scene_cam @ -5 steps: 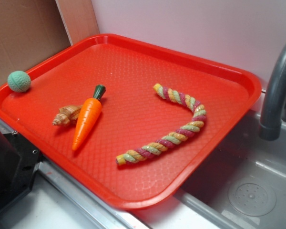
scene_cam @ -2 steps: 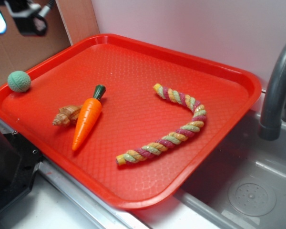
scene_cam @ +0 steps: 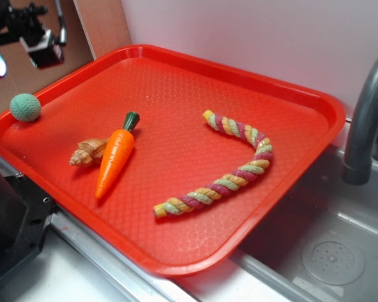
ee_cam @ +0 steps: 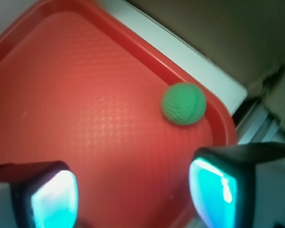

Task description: Grab the green ball.

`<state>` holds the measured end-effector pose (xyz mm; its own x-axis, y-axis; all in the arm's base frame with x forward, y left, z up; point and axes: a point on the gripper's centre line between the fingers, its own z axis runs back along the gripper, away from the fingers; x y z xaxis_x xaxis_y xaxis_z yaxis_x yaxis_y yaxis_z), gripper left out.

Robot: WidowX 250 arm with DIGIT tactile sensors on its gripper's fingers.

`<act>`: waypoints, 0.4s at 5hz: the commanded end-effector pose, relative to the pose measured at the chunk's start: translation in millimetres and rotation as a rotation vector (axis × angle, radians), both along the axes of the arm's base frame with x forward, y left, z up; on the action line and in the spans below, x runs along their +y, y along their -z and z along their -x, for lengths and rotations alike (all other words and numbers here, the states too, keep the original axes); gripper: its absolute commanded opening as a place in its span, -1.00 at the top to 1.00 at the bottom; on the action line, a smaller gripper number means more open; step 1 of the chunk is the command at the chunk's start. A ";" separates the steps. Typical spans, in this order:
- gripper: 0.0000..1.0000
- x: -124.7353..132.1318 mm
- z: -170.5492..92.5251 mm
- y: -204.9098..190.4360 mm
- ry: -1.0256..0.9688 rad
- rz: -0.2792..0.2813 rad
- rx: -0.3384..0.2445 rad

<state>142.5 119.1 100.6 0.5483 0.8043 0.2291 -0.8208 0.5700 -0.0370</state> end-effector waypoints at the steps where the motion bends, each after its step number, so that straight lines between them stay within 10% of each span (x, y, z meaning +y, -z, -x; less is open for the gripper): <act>1: -1.00 45.3 -8.2 38.5 -0.043 -0.027 0.057; 2: -1.00 51.2 -9.6 61.0 -0.048 -0.007 0.101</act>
<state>155.0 159.2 29.7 0.5351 0.8334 0.1380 -0.8445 0.5319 0.0626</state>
